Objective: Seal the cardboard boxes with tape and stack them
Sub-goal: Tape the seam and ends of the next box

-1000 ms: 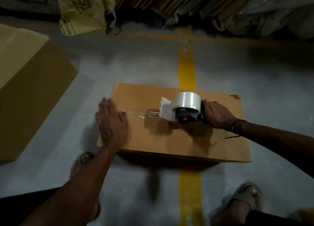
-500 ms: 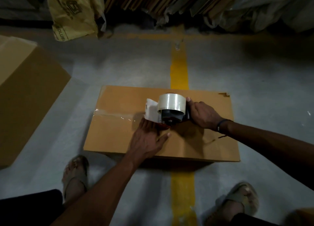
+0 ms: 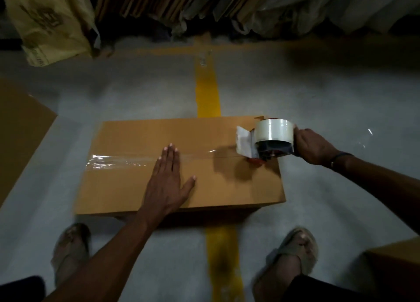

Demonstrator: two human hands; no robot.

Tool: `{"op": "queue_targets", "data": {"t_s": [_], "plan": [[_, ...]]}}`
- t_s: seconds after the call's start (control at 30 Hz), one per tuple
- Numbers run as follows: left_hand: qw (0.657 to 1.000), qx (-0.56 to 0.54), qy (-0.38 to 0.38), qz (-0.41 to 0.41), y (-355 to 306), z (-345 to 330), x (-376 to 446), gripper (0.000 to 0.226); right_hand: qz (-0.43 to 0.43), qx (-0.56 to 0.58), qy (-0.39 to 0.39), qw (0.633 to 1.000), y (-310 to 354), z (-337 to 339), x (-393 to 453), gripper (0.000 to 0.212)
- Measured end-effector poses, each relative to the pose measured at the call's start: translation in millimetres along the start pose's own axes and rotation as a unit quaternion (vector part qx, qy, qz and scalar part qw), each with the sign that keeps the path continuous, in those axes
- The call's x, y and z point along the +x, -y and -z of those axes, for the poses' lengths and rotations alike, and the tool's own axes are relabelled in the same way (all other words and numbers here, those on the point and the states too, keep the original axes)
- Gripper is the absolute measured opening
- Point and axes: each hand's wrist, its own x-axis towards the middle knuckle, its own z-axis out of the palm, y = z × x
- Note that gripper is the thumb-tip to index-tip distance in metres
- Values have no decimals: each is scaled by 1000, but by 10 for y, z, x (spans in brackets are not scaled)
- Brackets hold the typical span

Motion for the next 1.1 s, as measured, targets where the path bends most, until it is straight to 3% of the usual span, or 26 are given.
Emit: {"op": "queue_targets", "data": {"t_s": [0.13,0.2,0.33,0.53,0.7,0.87,1.0,1.1], "plan": [[998,-45,26,-31,-679,-98,150,100,-49,26,22,998,28,14,27,43],[994,-68,34,-72,-1185,-151,277,103,-31,28,16,999,11,6,40,58],[988,-114,-31,-102,-1872,-205,388,76,40,13,19,999,-108,-62,94,79],[990,-80,-62,-102,-1873,-259,375,78,63,31,13,997,-116,-25,137,78],[996,-55,-3,-68,-1908,-291,398,115,60,3,26,998,-424,202,106,74],[997,-52,24,-60,-1920,-277,378,118,10,-54,-2,998,-874,435,-162,85],[997,-49,20,-56,-1924,-306,406,118,-7,-107,-3,994,-882,349,-224,70],[995,-80,28,-49,-1955,-250,410,116,-4,-96,5,995,-858,311,-181,73]]}}
